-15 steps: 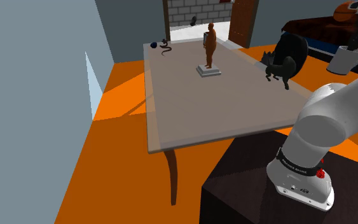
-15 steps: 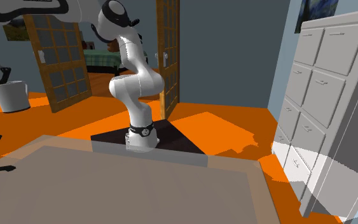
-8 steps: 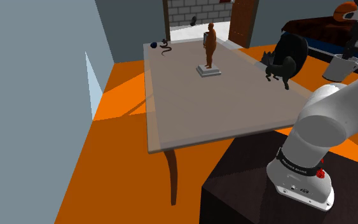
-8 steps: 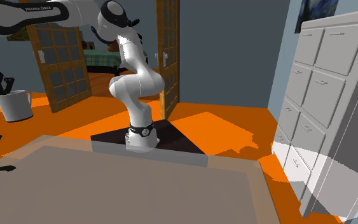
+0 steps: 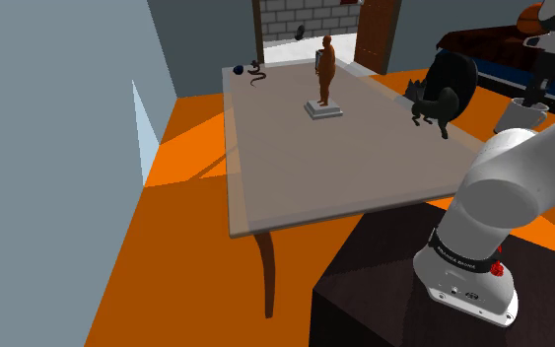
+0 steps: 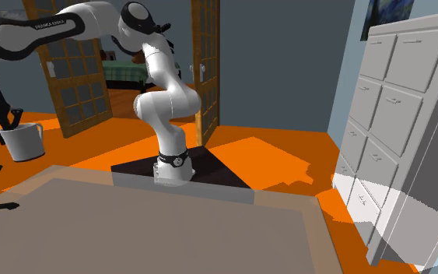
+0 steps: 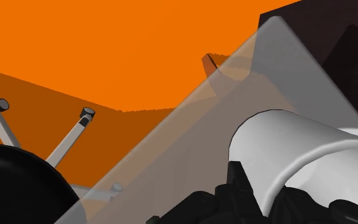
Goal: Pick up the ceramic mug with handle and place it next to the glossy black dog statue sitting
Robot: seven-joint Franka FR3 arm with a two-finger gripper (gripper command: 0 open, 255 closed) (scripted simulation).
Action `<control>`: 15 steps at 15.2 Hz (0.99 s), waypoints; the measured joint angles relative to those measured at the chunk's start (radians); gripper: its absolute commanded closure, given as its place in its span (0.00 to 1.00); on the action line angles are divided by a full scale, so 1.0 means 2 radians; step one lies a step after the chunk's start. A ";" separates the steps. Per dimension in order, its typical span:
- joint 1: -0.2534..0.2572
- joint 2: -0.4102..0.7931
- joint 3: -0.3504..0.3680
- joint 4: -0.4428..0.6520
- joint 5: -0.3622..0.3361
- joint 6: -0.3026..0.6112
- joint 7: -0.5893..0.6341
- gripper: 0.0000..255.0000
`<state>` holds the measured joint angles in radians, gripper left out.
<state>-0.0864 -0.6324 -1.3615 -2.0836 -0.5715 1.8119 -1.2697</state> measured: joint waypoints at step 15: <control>0.045 -0.004 -0.085 -0.054 -0.037 0.087 0.016 1.00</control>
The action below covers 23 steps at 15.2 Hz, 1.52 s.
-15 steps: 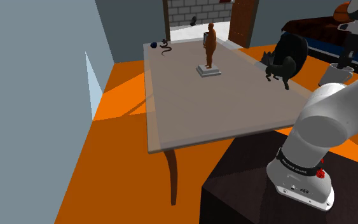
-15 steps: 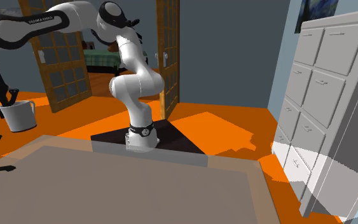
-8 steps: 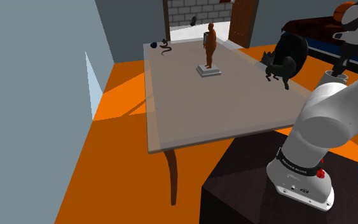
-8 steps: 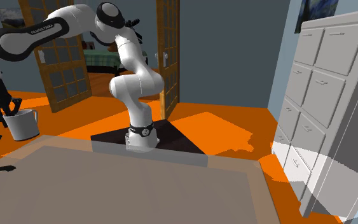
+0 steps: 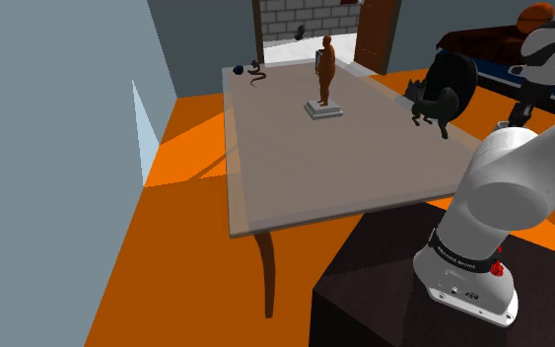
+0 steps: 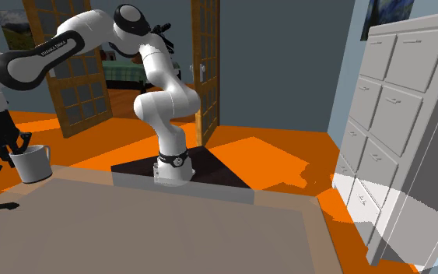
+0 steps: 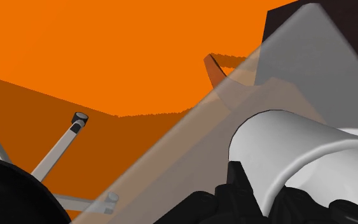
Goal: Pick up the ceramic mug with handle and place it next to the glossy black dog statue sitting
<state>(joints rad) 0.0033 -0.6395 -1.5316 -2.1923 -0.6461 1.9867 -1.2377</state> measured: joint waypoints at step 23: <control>-0.023 0.004 0.044 0.033 0.023 -0.048 -0.013 0.00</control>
<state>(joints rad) -0.0431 -0.6324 -1.4436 -2.1262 -0.6009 1.8902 -1.2639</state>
